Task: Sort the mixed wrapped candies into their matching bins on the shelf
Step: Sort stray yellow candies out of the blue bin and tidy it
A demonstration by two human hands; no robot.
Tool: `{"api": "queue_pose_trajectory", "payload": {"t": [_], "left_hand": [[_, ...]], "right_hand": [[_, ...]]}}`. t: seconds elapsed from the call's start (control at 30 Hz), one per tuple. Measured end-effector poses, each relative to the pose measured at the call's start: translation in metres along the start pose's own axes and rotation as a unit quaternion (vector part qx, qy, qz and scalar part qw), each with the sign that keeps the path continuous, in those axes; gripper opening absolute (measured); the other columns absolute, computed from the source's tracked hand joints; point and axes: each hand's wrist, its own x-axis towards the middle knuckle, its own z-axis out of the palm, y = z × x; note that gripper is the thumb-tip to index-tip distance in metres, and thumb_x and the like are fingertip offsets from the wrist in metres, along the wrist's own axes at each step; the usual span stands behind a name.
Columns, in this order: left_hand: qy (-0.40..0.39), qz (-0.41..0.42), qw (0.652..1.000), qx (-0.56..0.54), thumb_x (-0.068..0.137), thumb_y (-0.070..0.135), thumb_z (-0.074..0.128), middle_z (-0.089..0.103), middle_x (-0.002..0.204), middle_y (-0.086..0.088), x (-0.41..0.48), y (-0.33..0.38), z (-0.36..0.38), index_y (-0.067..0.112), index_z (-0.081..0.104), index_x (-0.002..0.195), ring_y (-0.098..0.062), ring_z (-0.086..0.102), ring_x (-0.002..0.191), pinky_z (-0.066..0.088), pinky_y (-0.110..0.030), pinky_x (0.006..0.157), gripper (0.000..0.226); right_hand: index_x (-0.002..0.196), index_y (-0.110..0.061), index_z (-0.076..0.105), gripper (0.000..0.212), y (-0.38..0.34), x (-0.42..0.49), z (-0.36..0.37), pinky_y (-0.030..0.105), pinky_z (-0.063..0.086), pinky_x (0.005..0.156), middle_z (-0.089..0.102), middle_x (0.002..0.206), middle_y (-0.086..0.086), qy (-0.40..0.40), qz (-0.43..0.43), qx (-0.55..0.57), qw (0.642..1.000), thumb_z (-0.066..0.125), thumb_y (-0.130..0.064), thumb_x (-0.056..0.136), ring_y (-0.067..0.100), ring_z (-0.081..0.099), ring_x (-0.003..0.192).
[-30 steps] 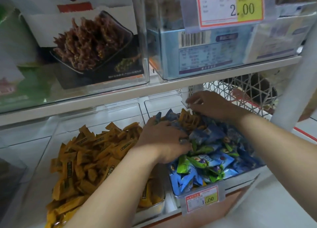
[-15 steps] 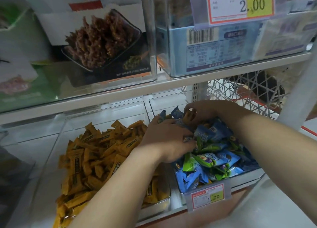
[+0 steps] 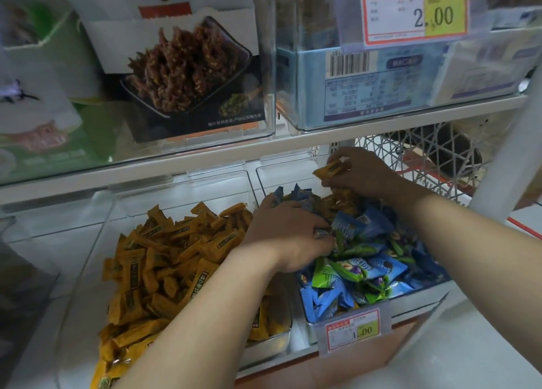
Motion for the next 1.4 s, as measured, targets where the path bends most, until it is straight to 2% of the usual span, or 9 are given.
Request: {"api": "queue_pose_trajectory", "payload": {"t": [0.27, 0.37, 0.47, 0.63, 0.73, 0.8, 1.0, 1.17, 1.4], "left_hand": [[0.051, -0.028, 0.996, -0.061, 0.084, 0.064, 0.044, 0.061, 0.127, 0.009, -0.006, 0.004, -0.005, 0.04, 0.058, 0.123, -0.016, 0.047, 0.128, 0.016, -0.038, 0.111, 0.048], [0.106, -0.08, 0.981, -0.139, 0.085, 0.069, 0.048, 0.056, 0.136, 0.007, -0.007, 0.009, -0.009, 0.036, 0.033, 0.145, -0.022, 0.051, 0.124, 0.042, -0.04, 0.102, 0.07], [0.131, -0.127, 0.965, -0.189, 0.074, 0.08, 0.05, 0.056, 0.135, 0.009, -0.006, 0.022, -0.013, 0.038, 0.019, 0.148, -0.021, 0.055, 0.122, 0.05, -0.041, 0.093, 0.091], [0.188, -0.121, 0.903, -0.368, 0.066, 0.069, 0.071, 0.057, 0.095, 0.02, -0.008, 0.041, -0.01, 0.032, 0.048, 0.128, -0.009, 0.062, 0.087, 0.047, -0.016, 0.063, 0.076], [0.193, -0.124, 0.883, -0.409, 0.07, 0.055, 0.077, 0.064, 0.093, 0.016, -0.007, 0.039, -0.006, 0.035, 0.051, 0.115, -0.011, 0.067, 0.079, 0.058, -0.031, 0.069, 0.056], [0.195, -0.12, 0.878, -0.42, 0.069, 0.053, 0.078, 0.066, 0.087, 0.015, -0.007, 0.037, -0.004, 0.037, 0.052, 0.106, -0.009, 0.068, 0.073, 0.057, -0.025, 0.066, 0.048], [0.166, -0.141, 0.826, -0.52, 0.058, 0.046, 0.08, 0.071, 0.094, -0.003, -0.004, 0.032, -0.006, 0.029, 0.06, 0.104, -0.022, 0.071, 0.087, 0.06, -0.044, 0.079, 0.053], [0.164, -0.163, 0.805, -0.546, 0.054, 0.044, 0.081, 0.07, 0.099, -0.005, -0.002, 0.031, -0.011, 0.029, 0.059, 0.097, -0.024, 0.072, 0.085, 0.061, -0.043, 0.077, 0.051], [0.173, -0.158, 0.791, -0.566, 0.076, 0.028, 0.084, 0.069, 0.102, -0.009, -0.002, 0.031, -0.012, 0.029, 0.058, 0.1, -0.026, 0.072, 0.085, 0.06, -0.044, 0.081, 0.035]], "right_hand": [[0.096, -0.026, 0.071, 0.042, -0.03, -0.01, -0.013, 0.027, 0.052, 0.071, 0.072, 0.095, -0.002, 0.043, 0.039, 0.095, 0.994, 0.092, -0.039, 0.063, 0.014, 0.068, 0.086], [0.097, -0.021, 0.073, 0.042, -0.044, -0.027, -0.01, 0.033, 0.06, 0.074, 0.075, 0.091, 0.002, 0.049, 0.062, 0.165, 0.983, 0.093, -0.035, 0.063, 0.018, 0.072, 0.083], [0.095, -0.015, 0.073, 0.039, -0.057, -0.05, -0.004, 0.03, 0.06, 0.065, 0.077, 0.082, 0.003, 0.065, 0.092, 0.278, 0.954, 0.092, -0.031, 0.065, 0.019, 0.075, 0.076], [0.107, -0.011, 0.071, 0.046, -0.075, -0.078, 0.004, 0.027, 0.057, 0.062, 0.077, 0.093, 0.01, 0.063, 0.153, 0.391, 0.905, 0.089, -0.03, 0.069, 0.022, 0.076, 0.079], [0.107, -0.008, 0.071, 0.044, -0.078, -0.09, 0.004, 0.037, 0.06, 0.07, 0.076, 0.097, 0.015, 0.042, 0.174, 0.434, 0.883, 0.088, -0.026, 0.071, 0.03, 0.075, 0.085], [0.102, -0.006, 0.071, 0.036, -0.077, -0.097, 0.002, 0.035, 0.059, 0.065, 0.076, 0.093, 0.016, 0.03, 0.166, 0.452, 0.876, 0.086, -0.022, 0.073, 0.031, 0.075, 0.082], [0.096, -0.002, 0.07, 0.026, -0.072, -0.106, 0.001, 0.034, 0.058, 0.064, 0.074, 0.093, 0.022, 0.005, 0.124, 0.501, 0.856, 0.083, -0.011, 0.076, 0.034, 0.074, 0.083], [0.106, 0.002, 0.069, 0.045, -0.073, -0.11, -0.001, 0.05, 0.057, 0.085, 0.072, 0.105, 0.025, -0.017, 0.109, 0.491, 0.864, 0.082, -0.029, 0.076, 0.039, 0.071, 0.096], [0.117, 0.001, 0.061, 0.033, -0.068, -0.117, -0.001, 0.043, 0.059, 0.076, 0.072, 0.107, 0.022, 0.035, 0.159, 0.491, 0.856, 0.059, -0.027, 0.1, 0.032, 0.071, 0.091]]}}
